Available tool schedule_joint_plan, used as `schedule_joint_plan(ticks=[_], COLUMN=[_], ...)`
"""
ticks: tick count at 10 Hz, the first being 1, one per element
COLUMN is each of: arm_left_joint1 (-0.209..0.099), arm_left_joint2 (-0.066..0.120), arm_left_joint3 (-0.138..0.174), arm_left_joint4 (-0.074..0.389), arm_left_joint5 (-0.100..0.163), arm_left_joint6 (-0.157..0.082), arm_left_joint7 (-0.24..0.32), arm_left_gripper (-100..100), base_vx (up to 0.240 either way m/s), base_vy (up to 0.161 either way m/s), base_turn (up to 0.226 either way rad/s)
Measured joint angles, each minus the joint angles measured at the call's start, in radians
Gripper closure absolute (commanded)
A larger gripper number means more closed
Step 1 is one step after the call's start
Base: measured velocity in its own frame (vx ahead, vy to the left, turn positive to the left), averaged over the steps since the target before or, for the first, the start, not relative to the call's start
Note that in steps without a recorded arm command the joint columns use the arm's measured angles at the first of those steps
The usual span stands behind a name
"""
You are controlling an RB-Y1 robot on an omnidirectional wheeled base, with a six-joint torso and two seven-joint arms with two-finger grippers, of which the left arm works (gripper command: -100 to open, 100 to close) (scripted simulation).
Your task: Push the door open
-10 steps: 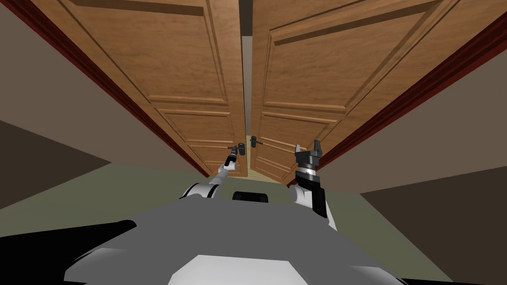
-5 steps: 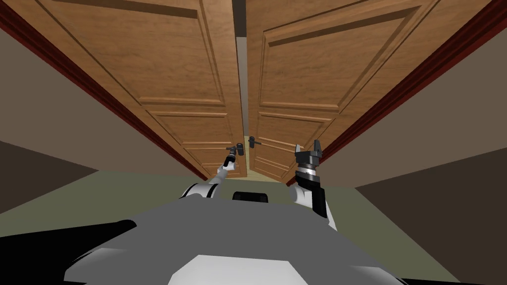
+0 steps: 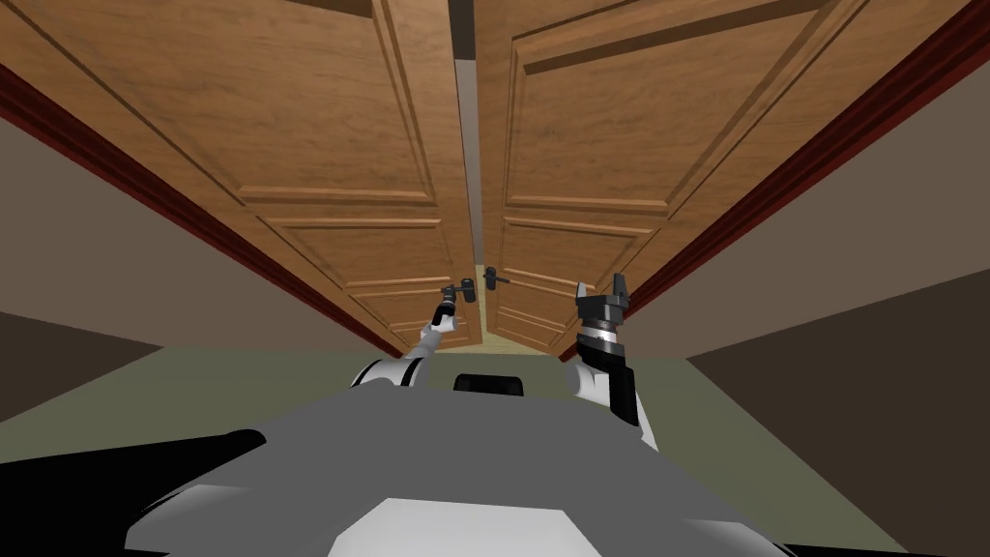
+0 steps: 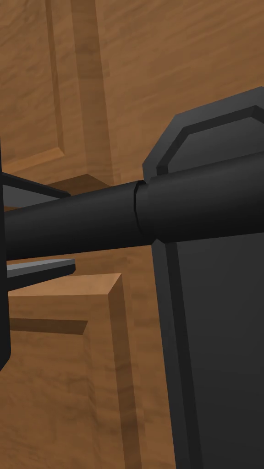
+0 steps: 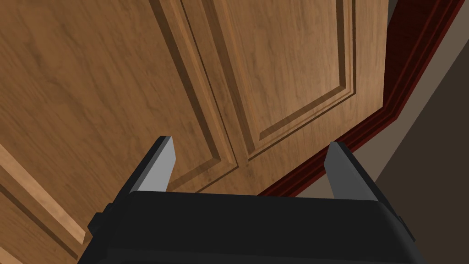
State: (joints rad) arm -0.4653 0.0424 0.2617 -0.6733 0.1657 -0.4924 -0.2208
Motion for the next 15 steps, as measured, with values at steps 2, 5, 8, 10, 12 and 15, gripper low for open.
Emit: schedule_joint_plan(ticks=[2, 5, 8, 10, 12, 15], arm_left_joint1=[-0.015, -0.009, -0.001, -0.001, -0.031, 0.016], arm_left_joint2=[-0.001, 0.001, 0.008, 0.009, 0.029, 0.008], arm_left_joint3=[0.024, 0.032, 0.053, 0.067, 0.074, 0.092], arm_left_joint4=[0.015, 0.009, -0.003, 0.003, 0.066, -0.030], arm_left_joint5=[0.007, 0.010, 0.017, 0.021, 0.024, 0.027], arm_left_joint6=[-0.002, -0.011, -0.005, -0.018, -0.055, -0.011], arm_left_joint7=[-0.023, -0.027, -0.038, -0.048, -0.040, -0.063], arm_left_gripper=[100, 100, 100, 100, 100, 100], base_vx=[0.025, 0.017, 0.019, 0.011, 0.006, 0.016], base_vy=[0.033, 0.019, 0.038, 0.023, 0.007, 0.035], base_turn=[-0.033, -0.027, -0.043, -0.010, 0.022, -0.059])
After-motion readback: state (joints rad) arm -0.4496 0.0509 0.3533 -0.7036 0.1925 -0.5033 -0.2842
